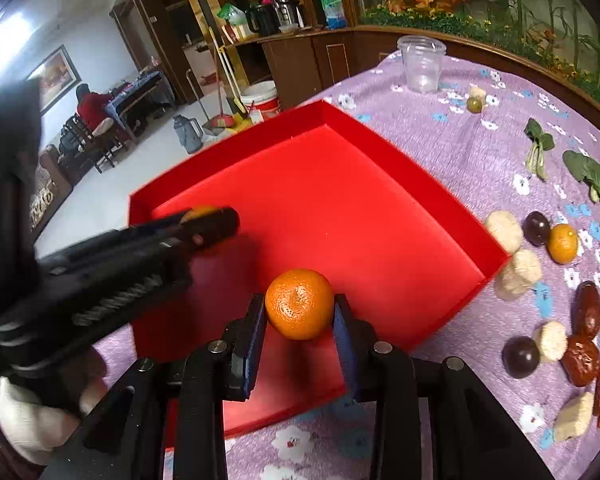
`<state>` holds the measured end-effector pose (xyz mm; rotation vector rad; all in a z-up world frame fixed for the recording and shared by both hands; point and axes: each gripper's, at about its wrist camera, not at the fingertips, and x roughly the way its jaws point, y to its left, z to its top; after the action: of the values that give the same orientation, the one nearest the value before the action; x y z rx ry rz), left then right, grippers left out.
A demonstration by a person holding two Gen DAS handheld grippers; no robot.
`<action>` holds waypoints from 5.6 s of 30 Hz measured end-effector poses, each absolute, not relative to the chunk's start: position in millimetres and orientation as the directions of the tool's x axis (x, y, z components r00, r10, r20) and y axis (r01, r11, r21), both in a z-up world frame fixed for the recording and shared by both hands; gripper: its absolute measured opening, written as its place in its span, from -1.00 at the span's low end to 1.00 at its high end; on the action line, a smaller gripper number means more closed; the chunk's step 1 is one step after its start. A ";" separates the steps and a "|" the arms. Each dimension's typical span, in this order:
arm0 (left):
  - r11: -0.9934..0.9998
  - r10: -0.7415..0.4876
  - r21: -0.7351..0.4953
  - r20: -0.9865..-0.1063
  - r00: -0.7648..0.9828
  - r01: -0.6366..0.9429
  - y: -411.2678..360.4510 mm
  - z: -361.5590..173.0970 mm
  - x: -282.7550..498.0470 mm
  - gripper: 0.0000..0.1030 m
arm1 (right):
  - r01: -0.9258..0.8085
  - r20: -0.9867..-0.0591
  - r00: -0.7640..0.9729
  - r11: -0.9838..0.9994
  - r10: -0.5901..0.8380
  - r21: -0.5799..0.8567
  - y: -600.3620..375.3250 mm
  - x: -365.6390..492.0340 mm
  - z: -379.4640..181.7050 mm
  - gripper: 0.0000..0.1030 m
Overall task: Organize fruits
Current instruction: 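Carry both mandarins over the red tray and open both tools to drop them, then grasp a dark plum with the left tool while the right tool grasps a white yam piece, then move the plum and yam piece into the red tray and open both tools, then bring both open tools back over the remaining fruit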
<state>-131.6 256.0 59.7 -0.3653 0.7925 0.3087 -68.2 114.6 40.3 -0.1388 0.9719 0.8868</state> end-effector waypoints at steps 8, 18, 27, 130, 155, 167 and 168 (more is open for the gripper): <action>0.894 0.133 -0.211 -0.717 0.684 -0.396 253.2 71.1 -136.1 0.15 | -0.703 -0.729 0.306 0.661 0.613 0.261 106.5 -73.3 54.7 0.13; 0.903 0.104 -0.239 -0.685 0.721 -0.357 236.5 96.9 -148.2 0.35 | -0.577 -0.657 0.465 0.766 0.594 0.283 3.9 -74.5 83.3 0.23; 0.958 -0.060 -0.238 -0.713 0.698 -0.161 160.4 86.6 -124.5 0.37 | -0.305 -0.692 0.573 0.898 0.438 0.316 -139.0 -64.1 55.4 0.31; 0.917 0.119 -0.188 -0.713 0.691 -0.352 254.2 55.9 -148.4 -0.53 | -0.641 -0.758 0.327 0.722 0.565 0.261 105.3 -40.6 57.0 -0.34; 0.872 0.139 -0.249 -0.699 0.701 -0.422 275.4 72.9 -164.2 0.23 | -0.583 -0.665 0.395 0.733 0.633 0.351 60.6 -27.1 90.6 0.11; 0.906 0.076 -0.261 -0.673 0.736 -0.333 232.5 88.8 -163.8 0.24 | -0.220 -0.724 0.578 0.926 0.378 0.308 -159.9 -18.5 71.5 0.24; 0.914 0.064 -0.257 -0.675 0.735 -0.315 225.1 89.4 -160.8 0.24 | -0.207 -0.729 0.573 0.927 0.374 0.314 -169.3 -18.6 67.5 0.24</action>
<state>-160.8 225.1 89.4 -0.3708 0.7189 0.2136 -18.6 -169.3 67.5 0.2025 0.8991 0.3432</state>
